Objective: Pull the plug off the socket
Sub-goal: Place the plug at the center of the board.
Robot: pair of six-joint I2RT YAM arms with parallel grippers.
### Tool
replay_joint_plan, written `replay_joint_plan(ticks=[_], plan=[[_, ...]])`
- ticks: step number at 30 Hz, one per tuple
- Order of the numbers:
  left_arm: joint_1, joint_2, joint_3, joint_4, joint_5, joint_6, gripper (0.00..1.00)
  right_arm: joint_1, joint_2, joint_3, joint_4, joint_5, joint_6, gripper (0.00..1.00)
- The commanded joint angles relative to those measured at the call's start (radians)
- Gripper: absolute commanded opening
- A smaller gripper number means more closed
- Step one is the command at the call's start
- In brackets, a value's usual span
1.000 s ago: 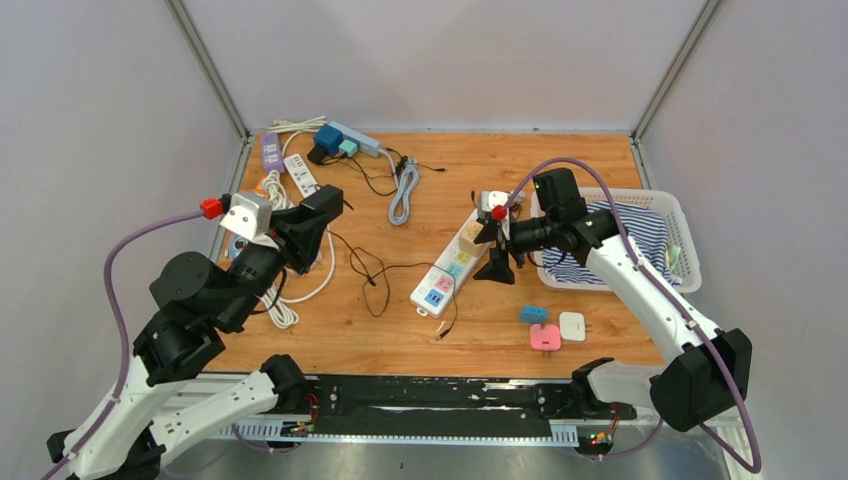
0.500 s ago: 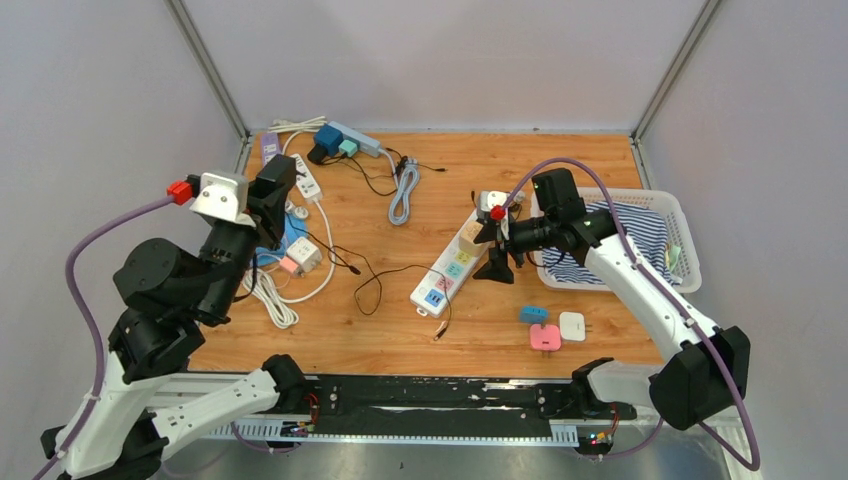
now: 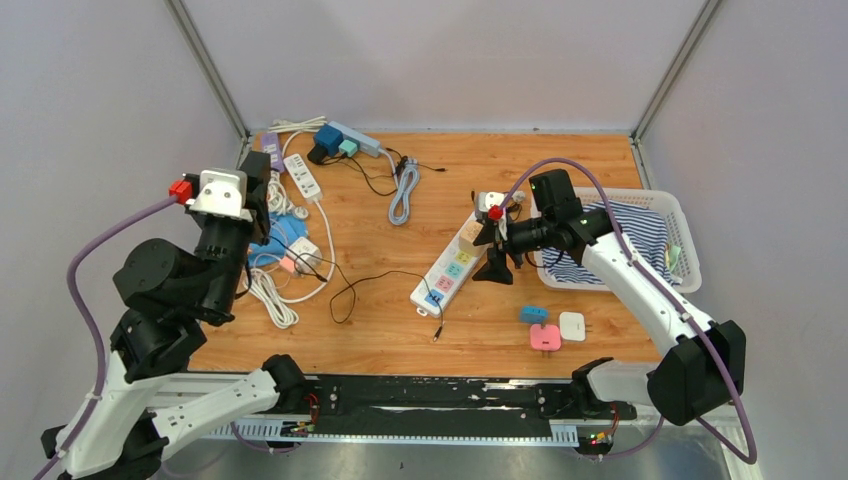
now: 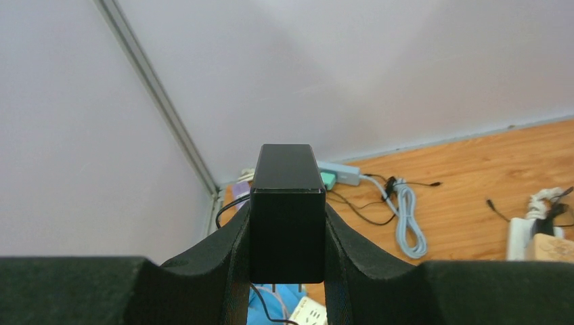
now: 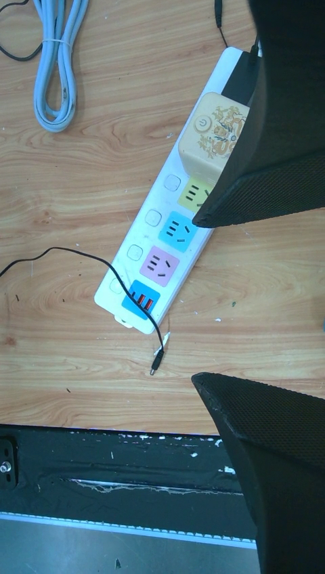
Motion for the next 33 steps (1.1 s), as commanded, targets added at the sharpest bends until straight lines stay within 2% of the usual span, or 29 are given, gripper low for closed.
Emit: replay_joint_plan(ticks=[1,6,10,15,23,28,31,33], plan=[[-0.001,-0.007,-0.086,0.094,-0.126,0.114,0.0,-0.015,-0.006,-0.015,-0.005,-0.023,0.009,0.8],[-0.002,0.01,-0.078,0.029,-0.093,0.036,0.0,-0.015,-0.008,-0.015,-0.006,-0.028,0.009,0.8],[-0.002,0.039,-0.071,-0.063,0.067,-0.095,0.0,-0.016,-0.015,-0.016,-0.006,-0.027,0.004,0.8],[-0.002,0.008,-0.144,-0.073,0.273,-0.231,0.0,-0.018,-0.015,-0.016,-0.011,-0.034,-0.001,0.8],[-0.002,-0.105,-0.394,0.085,0.586,-0.456,0.0,-0.021,-0.016,-0.012,-0.026,-0.04,-0.016,0.8],[-0.002,-0.126,-0.604,0.294,0.774,-0.58,0.0,-0.029,-0.02,-0.01,-0.028,-0.046,-0.018,0.8],[-0.002,-0.122,-0.705,0.412,0.848,-0.64,0.0,-0.031,-0.015,-0.012,-0.028,-0.05,-0.016,0.8],[-0.002,-0.116,-0.732,0.43,0.855,-0.663,0.0,-0.031,-0.006,-0.012,-0.028,-0.049,-0.016,0.8]])
